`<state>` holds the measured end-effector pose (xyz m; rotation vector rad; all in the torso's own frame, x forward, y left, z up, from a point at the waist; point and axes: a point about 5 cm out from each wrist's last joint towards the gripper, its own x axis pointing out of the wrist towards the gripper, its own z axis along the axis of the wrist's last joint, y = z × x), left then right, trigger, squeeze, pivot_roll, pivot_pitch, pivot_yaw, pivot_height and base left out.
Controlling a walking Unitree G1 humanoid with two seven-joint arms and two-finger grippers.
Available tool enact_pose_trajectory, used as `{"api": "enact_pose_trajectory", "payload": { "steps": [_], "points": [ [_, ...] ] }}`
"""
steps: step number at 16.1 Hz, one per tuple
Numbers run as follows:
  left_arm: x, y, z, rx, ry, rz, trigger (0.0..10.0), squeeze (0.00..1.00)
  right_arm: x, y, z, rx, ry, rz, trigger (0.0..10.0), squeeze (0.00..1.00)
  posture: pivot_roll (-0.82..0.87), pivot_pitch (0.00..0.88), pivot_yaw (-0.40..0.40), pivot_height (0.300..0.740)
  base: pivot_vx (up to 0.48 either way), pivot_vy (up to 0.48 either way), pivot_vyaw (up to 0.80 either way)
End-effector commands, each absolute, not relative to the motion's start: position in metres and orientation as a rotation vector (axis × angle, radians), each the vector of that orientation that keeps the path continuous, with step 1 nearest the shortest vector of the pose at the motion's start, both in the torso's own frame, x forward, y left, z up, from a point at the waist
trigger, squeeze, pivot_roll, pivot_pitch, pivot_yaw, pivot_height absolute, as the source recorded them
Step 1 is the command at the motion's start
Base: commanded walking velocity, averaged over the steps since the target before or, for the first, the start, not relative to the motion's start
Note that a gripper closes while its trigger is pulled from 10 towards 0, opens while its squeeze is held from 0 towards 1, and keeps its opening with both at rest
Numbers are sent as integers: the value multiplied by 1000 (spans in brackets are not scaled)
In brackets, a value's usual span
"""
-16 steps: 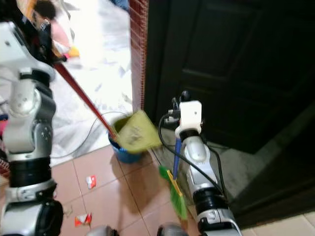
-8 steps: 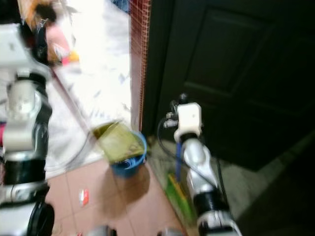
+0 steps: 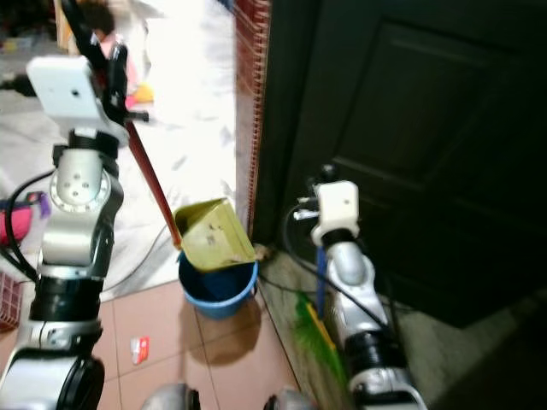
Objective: Sweep floor
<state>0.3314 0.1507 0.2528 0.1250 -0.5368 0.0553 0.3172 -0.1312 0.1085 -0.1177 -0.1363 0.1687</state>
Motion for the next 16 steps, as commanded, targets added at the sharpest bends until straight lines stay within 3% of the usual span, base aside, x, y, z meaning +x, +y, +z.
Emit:
{"api": "enact_pose_trajectory", "payload": {
  "steps": [1,8,13,16],
  "points": [
    [326,133,259,227,-613,-21,10000,0,318,-134,115,-104,-171,153,10000,0,19,0,-17,740,0,0,0],
    [324,115,255,356,-662,-127,10000,0,318,-135,114,-104,-169,141,10000,0,18,0,-4,740,0,0,0],
    [300,61,243,450,-712,-621,10000,0,320,-131,114,-98,-170,152,10000,0,26,0,-6,740,0,0,0],
    [288,45,232,495,-694,-800,10000,0,320,-131,114,-98,-169,152,10000,0,24,0,-3,740,0,0,0]
  ]
}}
